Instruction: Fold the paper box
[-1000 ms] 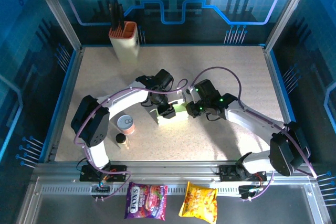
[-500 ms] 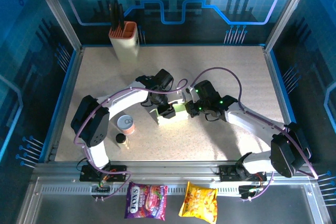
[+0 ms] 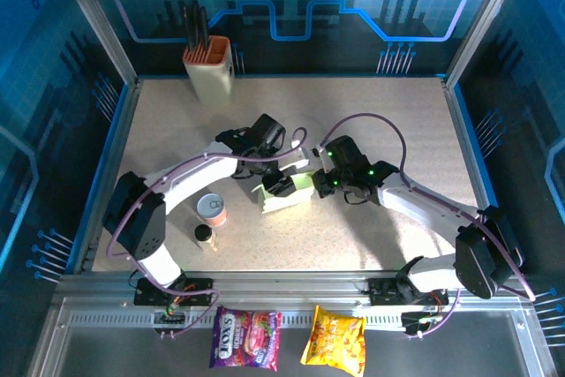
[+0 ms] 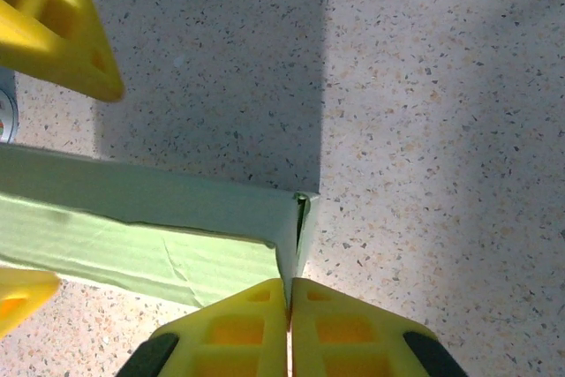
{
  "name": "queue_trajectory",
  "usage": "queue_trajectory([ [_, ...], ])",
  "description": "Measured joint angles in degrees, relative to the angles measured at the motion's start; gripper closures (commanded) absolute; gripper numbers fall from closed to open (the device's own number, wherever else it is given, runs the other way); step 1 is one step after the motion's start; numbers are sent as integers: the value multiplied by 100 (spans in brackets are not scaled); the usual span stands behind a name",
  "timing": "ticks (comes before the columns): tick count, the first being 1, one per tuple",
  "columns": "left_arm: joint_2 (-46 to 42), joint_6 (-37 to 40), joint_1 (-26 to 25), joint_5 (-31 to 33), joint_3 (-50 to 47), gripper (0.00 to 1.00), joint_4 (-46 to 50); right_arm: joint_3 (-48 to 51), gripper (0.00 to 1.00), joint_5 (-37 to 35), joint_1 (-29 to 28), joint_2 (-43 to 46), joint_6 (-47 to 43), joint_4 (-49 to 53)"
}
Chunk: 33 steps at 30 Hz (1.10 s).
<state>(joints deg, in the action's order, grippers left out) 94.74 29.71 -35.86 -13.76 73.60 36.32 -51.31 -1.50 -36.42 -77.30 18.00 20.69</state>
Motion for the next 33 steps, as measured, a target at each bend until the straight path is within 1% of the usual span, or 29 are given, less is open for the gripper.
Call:
queue_trajectory([
  [4,-426,-297,0,72,-275,31,-208,0,91,-2,-22,0,4,-26],
  [7,-564,-546,0,116,-400,31,-219,0,91,-11,-70,0,4,-28],
  [12,-693,-1117,0,487,-553,31,-208,0,91,-116,-149,-4,7,-24],
  [16,-885,-1917,0,852,-551,31,-109,0,91,-208,-195,-20,24,-24],
  [20,-1021,-2835,0,1180,-476,33,229,-7,91,-295,-219,-39,52,-20],
  [29,-1375,-4715,0,1447,-474,30,846,-83,91,-415,-232,-92,136,68],
  [33,-1390,-5403,0,1460,-474,28,1152,-164,91,-455,-267,-138,160,131],
])
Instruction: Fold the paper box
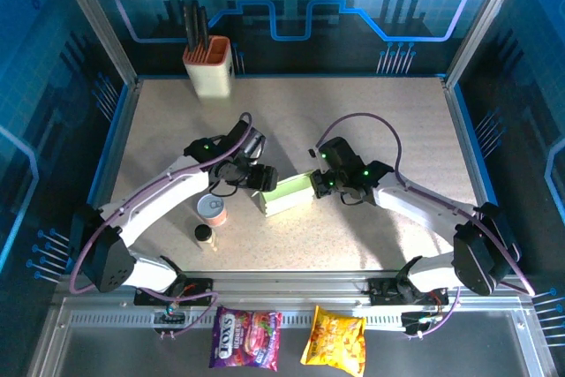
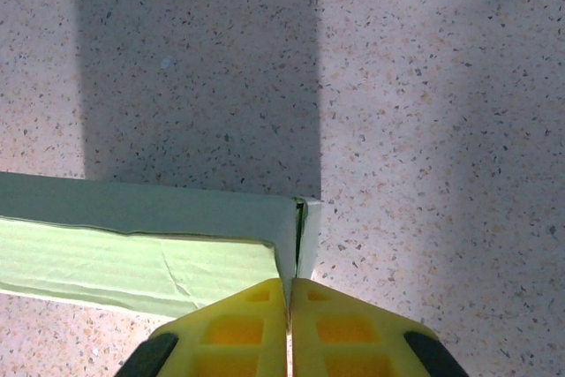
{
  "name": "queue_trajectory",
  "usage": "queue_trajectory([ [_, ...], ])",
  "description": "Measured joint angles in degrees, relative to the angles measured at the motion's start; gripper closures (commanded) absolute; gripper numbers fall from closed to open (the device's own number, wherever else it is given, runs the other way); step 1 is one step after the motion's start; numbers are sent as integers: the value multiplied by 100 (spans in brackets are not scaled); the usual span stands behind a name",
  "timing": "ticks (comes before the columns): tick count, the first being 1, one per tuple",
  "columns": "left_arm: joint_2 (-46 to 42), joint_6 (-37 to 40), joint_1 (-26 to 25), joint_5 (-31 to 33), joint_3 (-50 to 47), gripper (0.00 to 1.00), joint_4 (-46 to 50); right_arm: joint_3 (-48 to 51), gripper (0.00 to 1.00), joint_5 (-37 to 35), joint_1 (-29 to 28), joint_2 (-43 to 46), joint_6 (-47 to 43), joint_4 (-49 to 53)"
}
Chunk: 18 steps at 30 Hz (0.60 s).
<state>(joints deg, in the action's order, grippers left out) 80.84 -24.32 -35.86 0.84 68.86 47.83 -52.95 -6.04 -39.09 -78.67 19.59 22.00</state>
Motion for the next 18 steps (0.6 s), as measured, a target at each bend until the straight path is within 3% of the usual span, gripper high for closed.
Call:
queue_trajectory([
  [7,-2,-831,0,-199,-2,29,140,-55,91,-66,-74,-28,63,59],
  [18,-479,-1425,0,-520,-293,27,81,-151,91,-133,-116,-127,125,107],
])
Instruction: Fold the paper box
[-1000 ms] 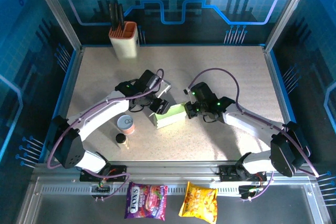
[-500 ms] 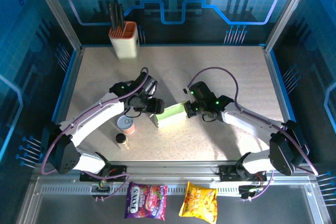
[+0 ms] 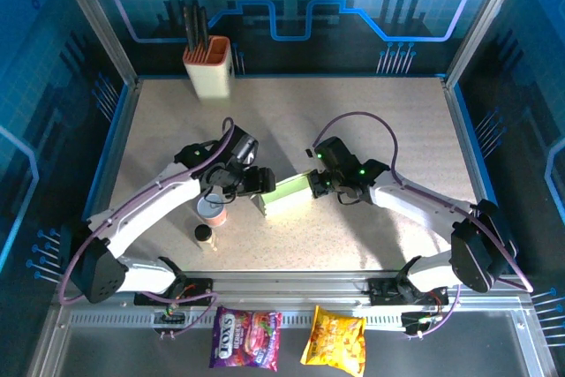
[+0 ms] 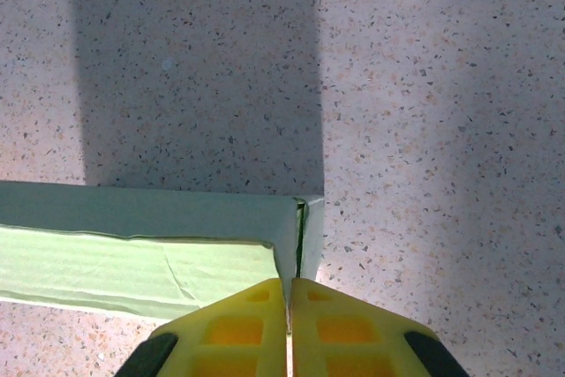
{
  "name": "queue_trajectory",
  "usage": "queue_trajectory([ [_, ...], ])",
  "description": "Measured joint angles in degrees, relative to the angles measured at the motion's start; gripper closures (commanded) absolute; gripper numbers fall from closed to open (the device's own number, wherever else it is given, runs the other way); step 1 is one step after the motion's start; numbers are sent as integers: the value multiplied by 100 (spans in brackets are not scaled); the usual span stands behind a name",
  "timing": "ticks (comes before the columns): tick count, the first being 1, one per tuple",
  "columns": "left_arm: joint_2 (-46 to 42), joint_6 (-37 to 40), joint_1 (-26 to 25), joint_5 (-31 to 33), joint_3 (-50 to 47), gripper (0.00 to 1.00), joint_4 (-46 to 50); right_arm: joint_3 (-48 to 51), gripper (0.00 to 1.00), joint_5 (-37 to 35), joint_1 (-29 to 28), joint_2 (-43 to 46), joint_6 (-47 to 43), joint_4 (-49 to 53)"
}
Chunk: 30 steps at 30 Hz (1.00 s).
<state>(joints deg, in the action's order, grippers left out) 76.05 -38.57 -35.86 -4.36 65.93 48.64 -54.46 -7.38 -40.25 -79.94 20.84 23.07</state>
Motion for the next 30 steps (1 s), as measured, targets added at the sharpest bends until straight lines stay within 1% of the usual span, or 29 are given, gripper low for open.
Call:
queue_trajectory([
  [6,-24,-205,0,-92,-221,26,-155,-39,91,-15,-11,-31,0,4],
  [14,-24,-457,-2,-278,-409,30,-496,-44,91,-17,-31,-46,17,4],
  [18,-24,-577,-4,-367,-472,36,-682,-66,91,-20,-31,-87,17,0],
  [25,11,-767,-7,-452,-573,56,-879,-83,91,-37,-31,-109,22,2],
  [30,55,-807,-7,-450,-599,64,-892,-85,91,-125,-31,-109,22,4],
])
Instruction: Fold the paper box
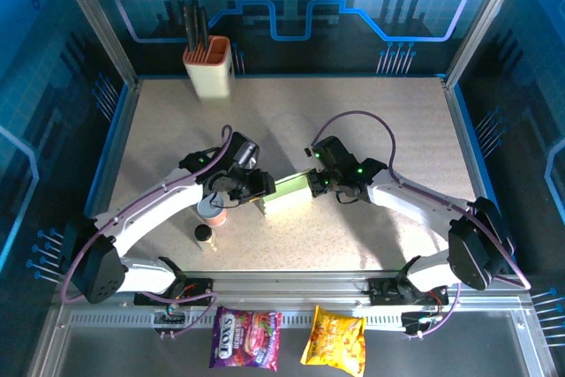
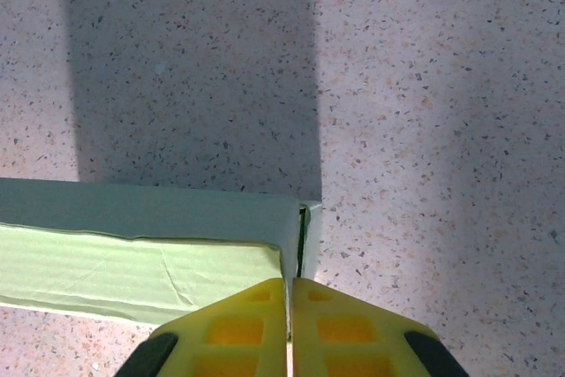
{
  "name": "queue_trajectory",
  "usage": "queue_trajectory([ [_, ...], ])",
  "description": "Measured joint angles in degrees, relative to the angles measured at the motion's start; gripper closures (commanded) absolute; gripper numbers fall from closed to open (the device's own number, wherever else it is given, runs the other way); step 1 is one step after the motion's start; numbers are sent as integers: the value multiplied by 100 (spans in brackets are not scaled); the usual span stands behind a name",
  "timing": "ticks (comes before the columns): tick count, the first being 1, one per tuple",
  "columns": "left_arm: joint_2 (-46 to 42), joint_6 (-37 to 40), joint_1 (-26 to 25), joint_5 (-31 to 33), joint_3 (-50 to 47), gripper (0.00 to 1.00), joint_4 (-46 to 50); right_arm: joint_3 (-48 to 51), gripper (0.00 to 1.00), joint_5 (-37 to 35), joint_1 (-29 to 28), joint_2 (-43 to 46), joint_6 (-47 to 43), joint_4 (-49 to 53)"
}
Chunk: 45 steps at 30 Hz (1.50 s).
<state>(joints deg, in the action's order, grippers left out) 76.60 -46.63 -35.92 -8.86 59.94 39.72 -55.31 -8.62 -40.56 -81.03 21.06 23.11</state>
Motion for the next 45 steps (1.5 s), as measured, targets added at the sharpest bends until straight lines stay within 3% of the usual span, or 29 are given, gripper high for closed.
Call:
queue_trajectory([
  [11,72,2,0,4,-15,84,7,0,91,-151,0,0,0,22],
  [15,72,-4,0,15,-17,87,11,0,91,-173,2,0,-2,35],
  [21,90,-4,2,22,-17,86,11,0,92,-184,2,-31,0,33],
  [24,118,-59,0,22,-15,72,-7,-2,92,-184,2,-37,0,31],
  [38,144,-291,2,59,-15,90,-59,-35,92,-214,9,-79,0,48],
  [40,146,-295,2,66,-15,89,-57,-66,92,-219,9,-98,0,72],
  [43,146,-295,9,70,-15,78,-61,-109,92,-234,9,-138,0,92],
  [45,146,-304,22,70,-15,78,-76,-142,92,-221,9,-160,0,109],
])
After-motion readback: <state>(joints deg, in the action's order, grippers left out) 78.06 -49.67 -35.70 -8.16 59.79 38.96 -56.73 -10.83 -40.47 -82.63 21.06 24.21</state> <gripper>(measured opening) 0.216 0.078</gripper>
